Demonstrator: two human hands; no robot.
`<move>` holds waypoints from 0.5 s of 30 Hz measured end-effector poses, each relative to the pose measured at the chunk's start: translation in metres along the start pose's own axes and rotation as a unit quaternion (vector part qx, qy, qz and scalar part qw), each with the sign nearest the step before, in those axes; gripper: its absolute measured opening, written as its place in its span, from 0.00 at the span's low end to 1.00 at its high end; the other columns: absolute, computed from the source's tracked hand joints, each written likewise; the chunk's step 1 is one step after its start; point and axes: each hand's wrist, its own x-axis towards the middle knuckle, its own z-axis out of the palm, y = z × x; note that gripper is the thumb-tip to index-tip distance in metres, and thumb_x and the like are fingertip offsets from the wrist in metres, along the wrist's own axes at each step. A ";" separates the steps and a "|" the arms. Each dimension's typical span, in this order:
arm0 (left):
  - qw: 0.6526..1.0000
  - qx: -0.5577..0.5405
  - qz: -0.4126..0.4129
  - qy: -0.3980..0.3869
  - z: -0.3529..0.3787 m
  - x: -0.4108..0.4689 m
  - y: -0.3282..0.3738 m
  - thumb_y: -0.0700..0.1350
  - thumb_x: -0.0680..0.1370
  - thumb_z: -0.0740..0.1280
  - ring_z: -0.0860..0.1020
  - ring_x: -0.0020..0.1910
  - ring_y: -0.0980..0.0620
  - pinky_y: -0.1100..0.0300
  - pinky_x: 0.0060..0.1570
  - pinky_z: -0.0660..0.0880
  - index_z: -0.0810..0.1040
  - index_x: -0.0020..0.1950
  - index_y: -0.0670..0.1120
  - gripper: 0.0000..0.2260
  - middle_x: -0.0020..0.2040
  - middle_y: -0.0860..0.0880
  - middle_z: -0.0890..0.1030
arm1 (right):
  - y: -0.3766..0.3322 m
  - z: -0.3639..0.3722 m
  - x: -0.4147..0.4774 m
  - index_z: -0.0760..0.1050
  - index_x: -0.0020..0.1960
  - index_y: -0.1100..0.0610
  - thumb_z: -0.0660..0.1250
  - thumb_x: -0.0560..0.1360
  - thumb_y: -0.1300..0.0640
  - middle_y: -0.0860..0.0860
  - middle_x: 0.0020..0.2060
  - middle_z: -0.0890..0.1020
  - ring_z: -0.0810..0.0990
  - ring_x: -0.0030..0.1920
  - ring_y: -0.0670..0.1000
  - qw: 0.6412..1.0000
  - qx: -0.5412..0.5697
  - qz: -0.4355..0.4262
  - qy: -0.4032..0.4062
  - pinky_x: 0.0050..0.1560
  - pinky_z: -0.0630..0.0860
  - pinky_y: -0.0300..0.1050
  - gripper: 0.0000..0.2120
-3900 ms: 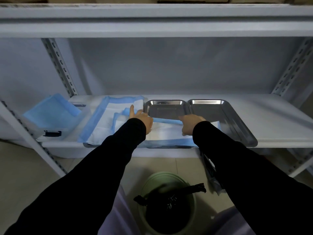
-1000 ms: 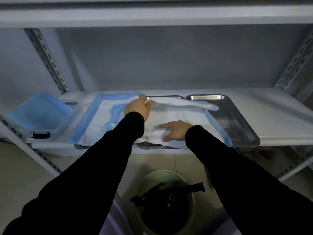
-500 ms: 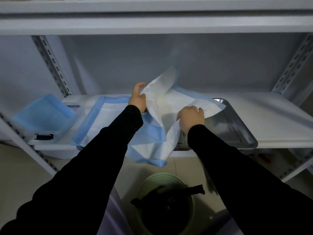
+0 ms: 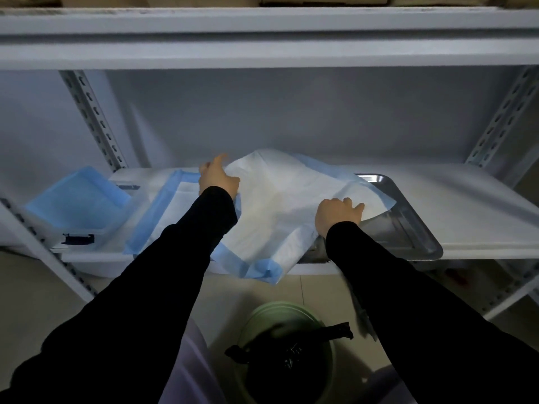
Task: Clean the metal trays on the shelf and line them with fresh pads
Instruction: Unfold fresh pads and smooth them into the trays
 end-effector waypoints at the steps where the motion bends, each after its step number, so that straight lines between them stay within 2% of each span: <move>1: 0.999 0.044 -0.010 -0.007 -0.001 0.001 -0.001 0.45 0.76 0.67 0.72 0.65 0.44 0.53 0.65 0.70 0.68 0.71 0.50 0.23 0.72 0.45 0.65 | 0.000 0.000 0.000 0.72 0.63 0.57 0.53 0.77 0.60 0.54 0.63 0.75 0.66 0.68 0.57 1.000 -0.002 -0.006 0.009 0.72 0.57 0.60 0.17; 3: 0.995 0.080 -0.032 -0.053 -0.004 -0.002 0.002 0.56 0.72 0.66 0.71 0.65 0.43 0.48 0.67 0.68 0.75 0.65 0.48 0.23 0.69 0.45 0.70 | -0.002 -0.001 0.000 0.71 0.66 0.55 0.54 0.77 0.60 0.53 0.64 0.74 0.65 0.69 0.57 0.999 0.019 -0.026 0.039 0.71 0.56 0.61 0.19; 5: 0.989 0.107 -0.041 -0.097 -0.011 -0.008 0.009 0.59 0.67 0.63 0.71 0.65 0.42 0.47 0.66 0.68 0.77 0.60 0.47 0.26 0.67 0.45 0.72 | -0.005 -0.005 -0.002 0.68 0.69 0.53 0.54 0.76 0.60 0.53 0.65 0.72 0.65 0.69 0.57 0.995 0.064 -0.036 0.063 0.70 0.58 0.59 0.22; 7: 0.981 0.145 -0.033 -0.125 -0.016 -0.012 0.012 0.54 0.70 0.64 0.67 0.68 0.42 0.47 0.68 0.67 0.71 0.68 0.49 0.26 0.71 0.45 0.67 | -0.009 -0.008 -0.005 0.65 0.71 0.53 0.55 0.75 0.59 0.54 0.67 0.70 0.65 0.69 0.58 0.992 0.098 -0.035 0.071 0.68 0.60 0.58 0.23; 9: 0.969 0.219 0.009 -0.115 -0.018 -0.013 0.010 0.42 0.75 0.62 0.64 0.70 0.42 0.49 0.68 0.67 0.64 0.74 0.52 0.27 0.73 0.45 0.61 | -0.012 -0.009 -0.009 0.63 0.71 0.54 0.56 0.75 0.59 0.55 0.67 0.69 0.66 0.68 0.59 0.991 0.110 -0.039 0.059 0.66 0.63 0.56 0.24; 12: 0.941 0.318 0.112 -0.033 -0.022 -0.024 0.007 0.35 0.75 0.60 0.64 0.70 0.44 0.51 0.68 0.64 0.69 0.70 0.53 0.25 0.72 0.46 0.65 | -0.016 -0.008 -0.014 0.64 0.71 0.54 0.55 0.76 0.60 0.55 0.66 0.70 0.67 0.67 0.59 0.992 0.109 -0.060 0.034 0.66 0.63 0.55 0.23; 15: 0.919 0.343 0.193 -0.011 -0.020 -0.031 0.003 0.39 0.77 0.62 0.65 0.70 0.47 0.53 0.68 0.61 0.74 0.66 0.51 0.18 0.71 0.49 0.68 | -0.019 -0.006 -0.018 0.65 0.72 0.52 0.54 0.76 0.61 0.54 0.67 0.71 0.67 0.68 0.58 0.991 0.097 -0.090 0.026 0.69 0.59 0.56 0.24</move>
